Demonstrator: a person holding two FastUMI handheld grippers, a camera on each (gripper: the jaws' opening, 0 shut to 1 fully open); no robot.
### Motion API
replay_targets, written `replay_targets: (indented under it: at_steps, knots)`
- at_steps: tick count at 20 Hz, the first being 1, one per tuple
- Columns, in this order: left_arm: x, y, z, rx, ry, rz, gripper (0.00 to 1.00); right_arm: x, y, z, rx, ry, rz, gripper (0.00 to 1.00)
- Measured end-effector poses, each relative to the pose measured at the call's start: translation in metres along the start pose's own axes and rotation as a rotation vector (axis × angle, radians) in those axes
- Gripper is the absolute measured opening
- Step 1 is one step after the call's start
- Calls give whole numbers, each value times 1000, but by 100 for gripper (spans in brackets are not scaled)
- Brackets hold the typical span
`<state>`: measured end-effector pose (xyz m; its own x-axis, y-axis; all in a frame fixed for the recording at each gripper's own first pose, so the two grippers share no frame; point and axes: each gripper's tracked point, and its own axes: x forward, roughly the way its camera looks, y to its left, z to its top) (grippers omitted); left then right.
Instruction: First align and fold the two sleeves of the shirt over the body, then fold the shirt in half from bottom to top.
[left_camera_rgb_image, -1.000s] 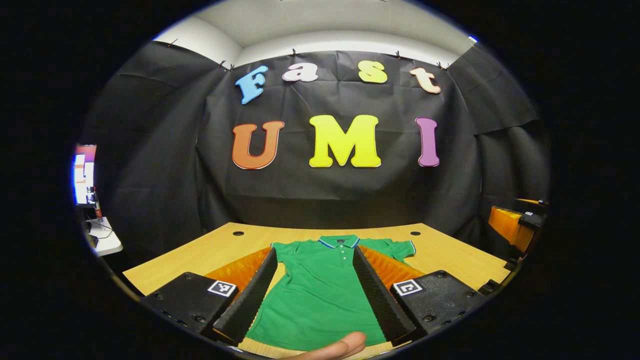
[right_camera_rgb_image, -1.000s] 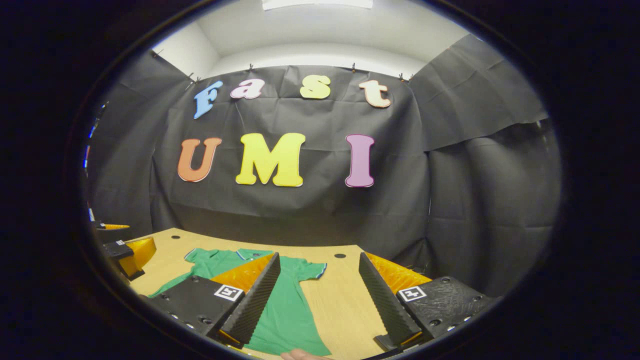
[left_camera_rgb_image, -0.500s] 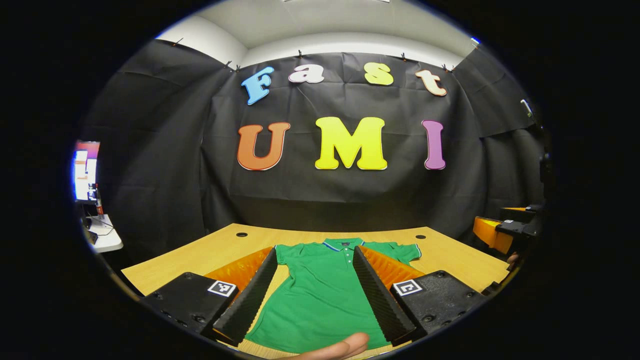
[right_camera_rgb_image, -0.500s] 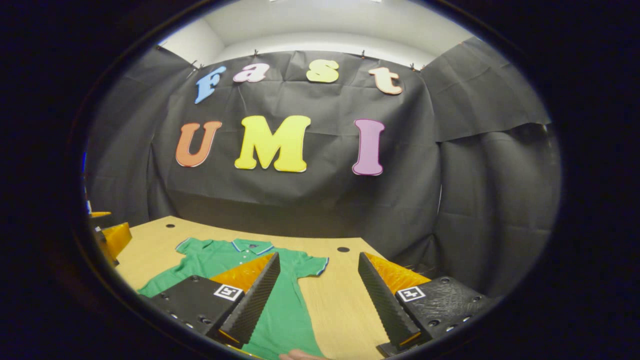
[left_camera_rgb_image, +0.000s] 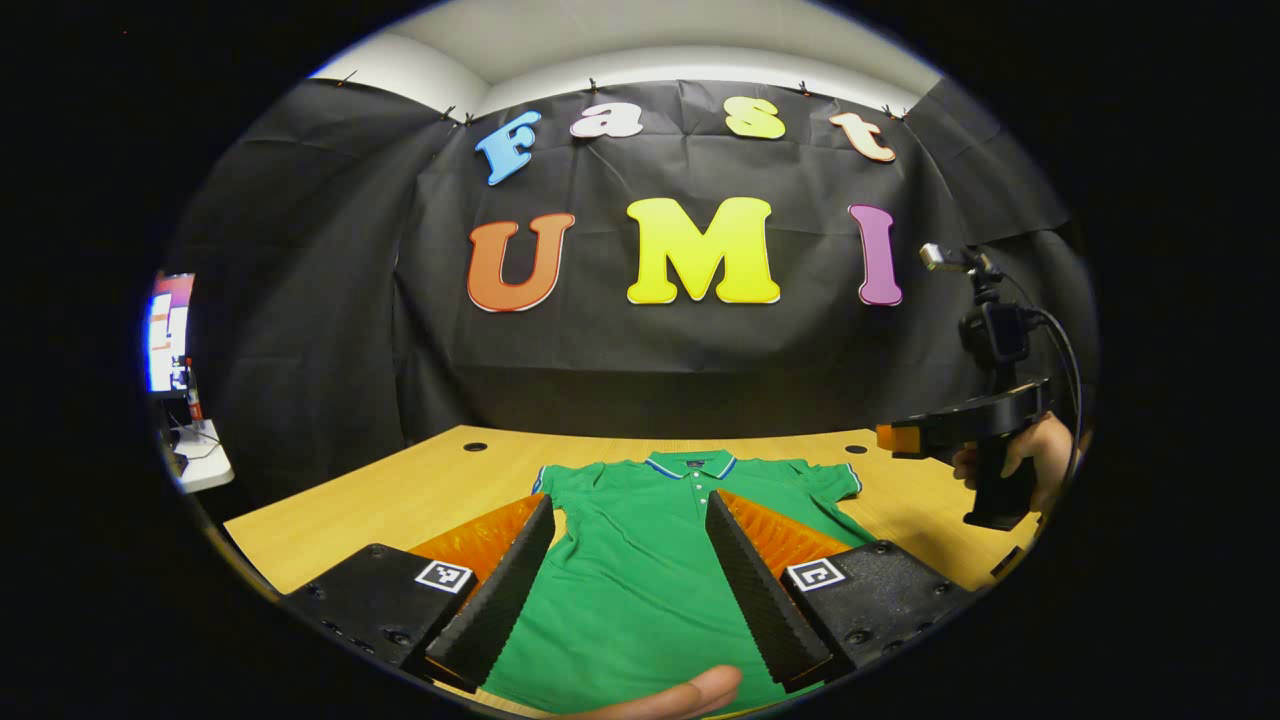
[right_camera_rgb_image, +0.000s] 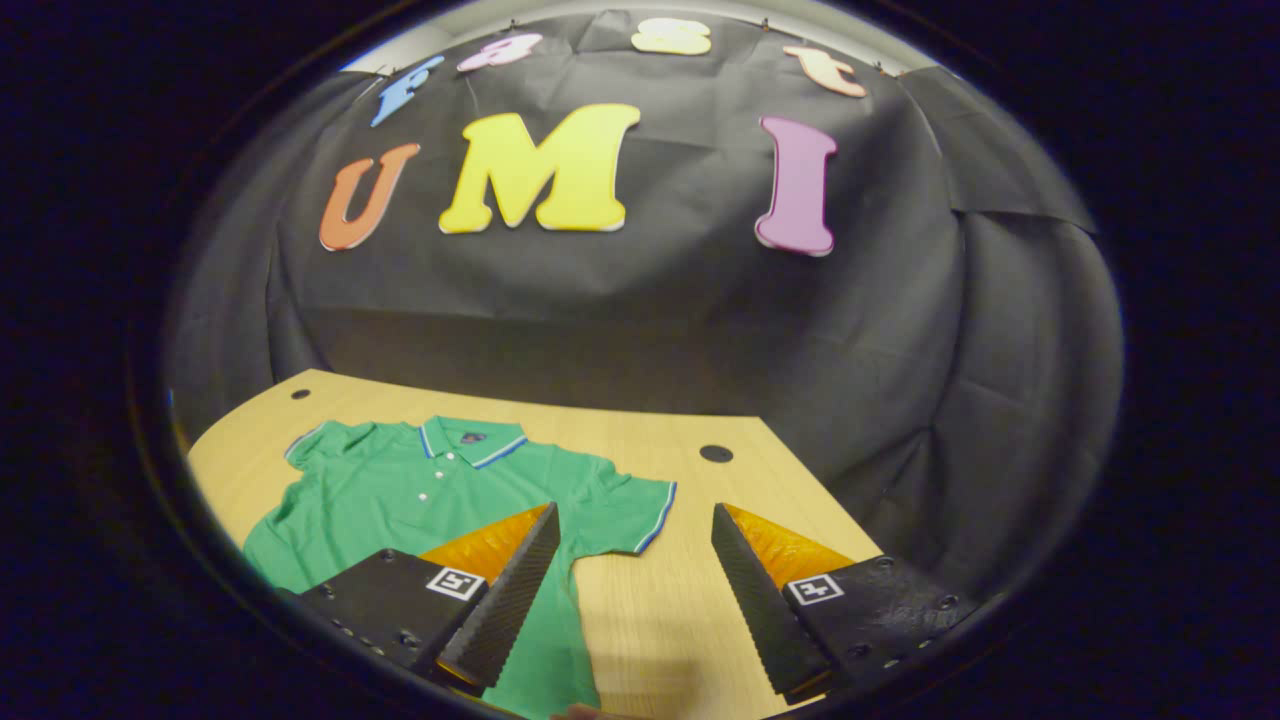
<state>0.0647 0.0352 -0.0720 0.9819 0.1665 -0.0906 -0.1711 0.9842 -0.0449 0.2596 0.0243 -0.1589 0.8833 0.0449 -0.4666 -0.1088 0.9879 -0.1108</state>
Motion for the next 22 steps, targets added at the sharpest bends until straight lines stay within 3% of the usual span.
replay_targets:
  at_steps: [6, 8, 11, 13, 14, 16, 17, 18, 21, 22]
  knots:
    - [29, -1, 11, -3, -17, -16, 98, 91, -14, -48, 150, 284, -16, 91]
    - [42, -4, 12, 12, -20, -21, 98, 110, -7, -61, 223, 372, 14, 84]
    - [53, -12, 10, 15, -7, -47, 98, 125, 1, -63, 288, 449, 57, 83]
    - [57, -19, 6, 9, 1, -74, 98, 130, 7, -66, 315, 492, 74, 75]
    - [59, -20, 4, 11, 7, -82, 98, 131, 13, -72, 333, 523, 90, 61]
    - [62, -15, 0, 11, 18, -74, 98, 135, 10, -73, 361, 540, 84, 61]
    - [63, -13, -2, 3, 22, -72, 98, 137, 9, -74, 367, 554, 83, 58]
    - [65, -12, -5, -7, 27, -73, 98, 137, 10, -74, 368, 556, 84, 43]
    - [68, -11, -16, -35, 61, -77, 98, 143, 9, -77, 325, 565, 68, 36]
    - [69, -11, -20, -38, 68, -77, 98, 143, 12, -75, 318, 561, 70, 21]
